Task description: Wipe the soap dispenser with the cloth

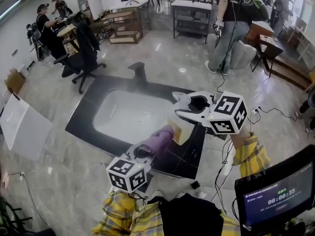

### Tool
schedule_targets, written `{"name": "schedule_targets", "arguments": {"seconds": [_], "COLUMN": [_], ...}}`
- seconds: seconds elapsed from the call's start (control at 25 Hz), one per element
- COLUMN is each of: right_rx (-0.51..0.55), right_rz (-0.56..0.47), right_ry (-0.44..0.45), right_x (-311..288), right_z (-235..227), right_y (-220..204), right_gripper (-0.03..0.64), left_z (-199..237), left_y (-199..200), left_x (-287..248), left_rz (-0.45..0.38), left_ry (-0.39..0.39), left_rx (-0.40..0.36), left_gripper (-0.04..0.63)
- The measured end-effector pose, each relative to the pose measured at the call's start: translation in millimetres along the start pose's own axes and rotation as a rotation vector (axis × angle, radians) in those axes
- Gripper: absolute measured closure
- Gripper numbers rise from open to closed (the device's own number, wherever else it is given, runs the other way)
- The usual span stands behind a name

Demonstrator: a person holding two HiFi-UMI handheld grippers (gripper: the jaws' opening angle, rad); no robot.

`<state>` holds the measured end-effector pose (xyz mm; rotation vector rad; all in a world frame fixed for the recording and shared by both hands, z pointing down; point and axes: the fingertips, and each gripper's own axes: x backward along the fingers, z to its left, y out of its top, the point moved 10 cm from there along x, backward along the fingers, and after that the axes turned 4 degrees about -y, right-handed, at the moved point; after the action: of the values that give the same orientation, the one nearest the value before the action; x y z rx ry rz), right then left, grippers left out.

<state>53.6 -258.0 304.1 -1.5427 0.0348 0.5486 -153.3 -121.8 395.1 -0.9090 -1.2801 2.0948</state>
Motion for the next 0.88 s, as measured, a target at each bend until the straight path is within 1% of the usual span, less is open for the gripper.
{"name": "schedule_targets", "arguments": {"seconds": [0.16, 0.36, 0.48, 0.64, 0.88], "right_rx": [-0.075, -0.214, -0.287, -0.366, -0.452], "right_rz": [-0.009, -0.042, -0.058, -0.092, -0.132], "right_ry": [-0.103, -0.236, -0.337, -0.464, -0.604], "right_x": [-2.3, -1.0, -2.4, -6.4, -1.6], "right_z": [5.9, 12.7, 21.2, 33.3, 41.2], "right_y": [-0.9, -6.3, -6.0, -2.0, -16.9], "right_gripper": [0.459, 0.459, 0.459, 0.459, 0.459], "left_z": [4.3, 8.3, 12.1, 18.4, 17.5], "left_y": [4.2, 6.3, 8.5, 13.6, 6.0], "left_x": [2.5, 5.5, 11.6, 22.1, 18.7], "left_rz": [-0.005, 0.002, 0.003, 0.008, 0.013], "left_ry": [-0.034, -0.072, -0.090, -0.117, -0.154], "left_rx": [-0.017, -0.032, -0.039, -0.049, -0.064], "left_gripper": [0.523, 0.523, 0.523, 0.523, 0.523]}}
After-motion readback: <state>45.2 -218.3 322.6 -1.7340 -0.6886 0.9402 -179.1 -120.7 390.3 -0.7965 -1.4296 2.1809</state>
